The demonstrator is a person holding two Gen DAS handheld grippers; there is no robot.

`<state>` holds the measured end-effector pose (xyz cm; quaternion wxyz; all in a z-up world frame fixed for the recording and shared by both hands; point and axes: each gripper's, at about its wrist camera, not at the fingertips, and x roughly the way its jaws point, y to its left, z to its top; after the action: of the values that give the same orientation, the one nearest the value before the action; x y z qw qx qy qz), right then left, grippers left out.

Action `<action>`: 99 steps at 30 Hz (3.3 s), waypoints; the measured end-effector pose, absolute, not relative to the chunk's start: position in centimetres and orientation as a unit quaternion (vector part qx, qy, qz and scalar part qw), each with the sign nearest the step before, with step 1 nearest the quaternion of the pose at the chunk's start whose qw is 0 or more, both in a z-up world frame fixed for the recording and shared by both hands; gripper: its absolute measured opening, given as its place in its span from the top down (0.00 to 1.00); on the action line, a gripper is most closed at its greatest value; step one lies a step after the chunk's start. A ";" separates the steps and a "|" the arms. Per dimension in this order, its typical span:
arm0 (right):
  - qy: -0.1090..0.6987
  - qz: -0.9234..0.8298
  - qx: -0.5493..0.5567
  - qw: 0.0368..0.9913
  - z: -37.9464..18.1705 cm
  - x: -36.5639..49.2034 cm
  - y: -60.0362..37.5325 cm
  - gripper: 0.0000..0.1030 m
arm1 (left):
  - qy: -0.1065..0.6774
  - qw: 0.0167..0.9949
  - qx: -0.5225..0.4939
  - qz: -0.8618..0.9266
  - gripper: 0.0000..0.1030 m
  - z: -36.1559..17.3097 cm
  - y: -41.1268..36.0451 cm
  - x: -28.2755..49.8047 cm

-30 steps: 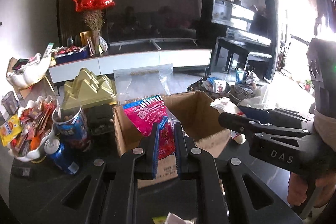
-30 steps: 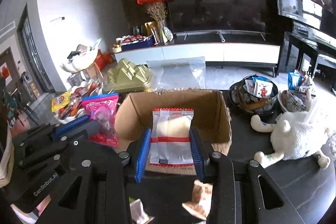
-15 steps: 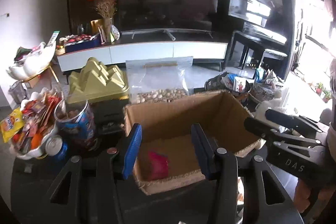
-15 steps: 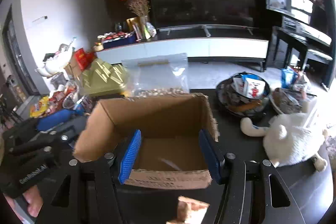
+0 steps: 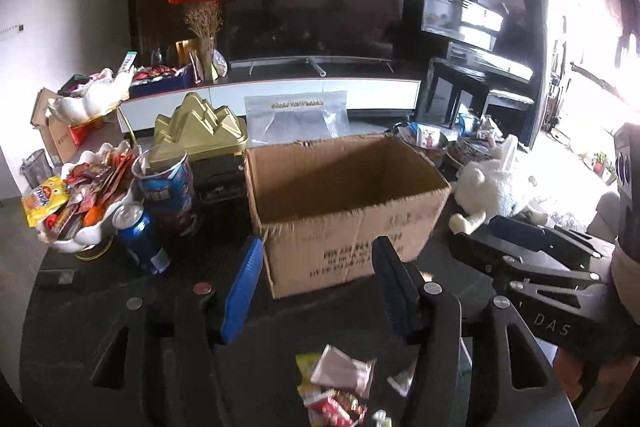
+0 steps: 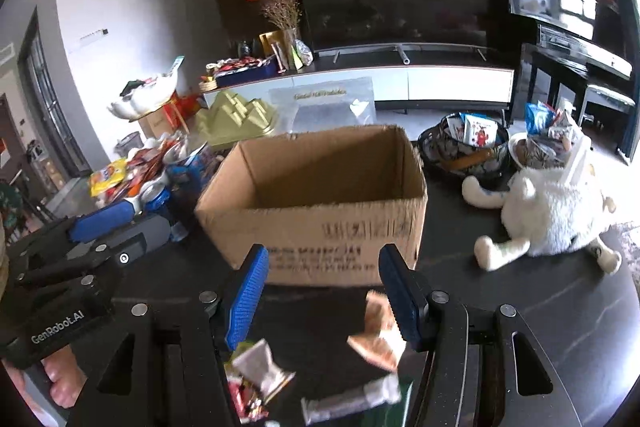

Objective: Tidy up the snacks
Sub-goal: 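Open both tools over the box, dropping the pink bag and white-red packet, then grasp the red wafer packet with the left tool while the right tool grasps the pale green candy, then lift the red packet and green candy and carry both toward the box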

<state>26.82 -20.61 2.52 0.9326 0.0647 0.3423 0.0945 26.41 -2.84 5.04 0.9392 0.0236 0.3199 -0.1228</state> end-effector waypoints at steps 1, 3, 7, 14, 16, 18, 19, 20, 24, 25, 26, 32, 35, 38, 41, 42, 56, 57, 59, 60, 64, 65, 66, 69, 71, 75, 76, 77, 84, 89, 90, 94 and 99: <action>0.342 0.095 0.065 0.933 2.4 26.0 -20.5 0.43 | 0.319 0.939 0.025 -0.124 0.46 4.9 -2.8 25.8; 0.341 0.098 0.066 0.933 2.1 24.7 -20.3 0.43 | 0.317 0.939 0.028 -0.130 0.46 4.6 -2.5 24.4; 0.340 0.100 0.061 0.933 1.3 21.9 -19.5 0.43 | 0.314 0.939 0.035 -0.137 0.46 3.7 -1.9 21.8; 0.347 0.111 0.053 0.930 -0.6 18.1 -17.3 0.43 | 0.333 0.929 0.029 -0.160 0.46 0.6 -0.5 18.7; 0.352 0.112 0.043 0.928 -1.3 17.3 -16.7 0.43 | 0.339 0.926 0.032 -0.165 0.46 -0.5 -0.1 17.9; 0.358 0.111 0.031 0.927 -2.3 16.6 -15.9 0.43 | 0.347 0.922 0.029 -0.170 0.47 -1.6 0.4 17.4; 0.363 0.111 0.031 0.925 -2.7 16.4 -15.7 0.43 | 0.350 0.920 0.028 -0.173 0.48 -2.1 0.6 17.2; 0.371 0.114 0.035 0.921 -3.4 16.1 -15.5 0.43 | 0.353 0.919 0.029 -0.175 0.49 -2.7 0.7 17.0; 0.400 0.120 0.044 0.907 -5.9 15.5 -14.6 0.43 | 0.358 0.913 0.036 -0.191 0.55 -4.6 1.0 16.6; 0.405 0.120 0.047 0.905 -6.4 15.4 -14.5 0.44 | 0.360 0.912 0.036 -0.196 0.56 -5.1 1.1 16.6; 0.413 0.123 0.051 0.901 -7.1 15.3 -14.3 0.44 | 0.362 0.909 0.035 -0.202 0.58 -5.6 1.1 16.6; 0.440 0.132 0.053 0.887 -10.1 15.3 -13.3 0.54 | 0.386 0.893 0.025 -0.229 0.67 -8.2 1.2 17.4; 0.450 0.133 0.065 0.881 -11.0 15.7 -13.2 0.60 | 0.403 0.883 0.011 -0.239 0.69 -9.4 1.2 18.0; 0.457 0.129 0.069 0.877 -11.9 16.0 -13.1 0.65 | 0.419 0.873 0.000 -0.249 0.72 -10.4 1.1 18.6; 0.462 0.127 0.069 0.875 -12.4 16.3 -13.0 0.65 | 0.427 0.869 -0.005 -0.251 0.72 -11.0 1.0 19.0; 0.462 0.126 0.071 0.875 -12.6 16.3 -13.0 0.66 | 0.428 0.868 -0.007 -0.250 0.72 -11.1 1.0 19.1; 0.476 0.123 0.079 0.867 -14.3 17.3 -13.3 0.81 | 0.458 0.860 -0.016 -0.223 0.72 -13.0 -0.6 21.3; 0.476 0.125 0.086 0.866 -14.3 17.3 -13.5 0.81 | 0.459 0.860 -0.015 -0.222 0.72 -13.1 -0.7 21.4; 0.475 0.125 0.087 0.867 -14.3 17.4 -13.6 0.81 | 0.460 0.861 -0.012 -0.219 0.72 -13.2 -0.9 21.5; 0.473 0.124 0.085 0.868 -14.3 17.4 -13.7 0.81 | 0.460 0.861 -0.011 -0.218 0.72 -13.2 -1.1 21.5; 0.469 0.121 0.096 0.870 -14.4 17.5 -14.5 0.81 | 0.456 0.865 0.006 -0.210 0.77 -13.1 -1.7 21.5; 0.468 0.119 0.095 0.870 -14.3 17.5 -14.6 0.81 | 0.455 0.865 0.008 -0.210 0.84 -13.0 -1.9 21.4; 0.467 0.118 0.095 0.871 -14.3 17.5 -14.7 0.81 | 0.453 0.867 0.011 -0.208 0.86 -12.9 -2.0 21.4; 0.466 0.116 0.101 0.871 -14.4 17.6 -15.1 0.81 | 0.448 0.871 0.017 -0.202 0.91 -12.8 -2.1 21.3; 0.465 0.114 0.103 0.872 -14.4 17.5 -15.3 0.81 | 0.445 0.874 0.021 -0.194 0.98 -12.6 -2.1 21.3; 0.465 0.114 0.106 0.872 -14.4 17.4 -15.5 0.81 | 0.450 0.871 0.029 -0.194 0.98 -12.5 -2.3 21.1; 0.465 0.115 0.108 0.871 -14.4 17.4 -15.5 0.82 | 0.452 0.870 0.027 -0.194 0.97 -12.4 -2.2 21.0; 0.464 0.116 0.109 0.871 -14.4 17.4 -15.6 0.82 | 0.452 0.871 0.022 -0.193 0.91 -12.3 -2.2 21.0; 0.454 0.114 0.116 0.876 -14.0 17.2 -16.2 0.82 | 0.452 0.872 0.030 -0.184 0.78 -12.5 -3.1 21.3; 0.454 0.112 0.129 0.875 -14.2 17.4 -17.0 0.82 | 0.454 0.873 0.042 -0.172 0.78 -13.0 -3.9 21.4; 0.453 0.112 0.131 0.874 -14.2 17.4 -17.1 0.82 | 0.454 0.874 0.044 -0.168 0.78 -13.0 -4.0 21.5; 0.451 0.113 0.137 0.875 -14.2 17.5 -17.4 0.82 | 0.466 0.869 0.041 -0.163 0.75 -13.8 -4.3 21.8; 0.448 0.115 0.140 0.876 -14.1 17.5 -17.4 0.83 | 0.469 0.867 0.029 -0.168 0.77 -13.6 -4.2 21.6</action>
<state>17.49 -17.45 -14.09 0.8757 0.1398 0.4476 0.1150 21.62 -4.20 -13.65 0.8669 0.0293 0.4686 -0.1675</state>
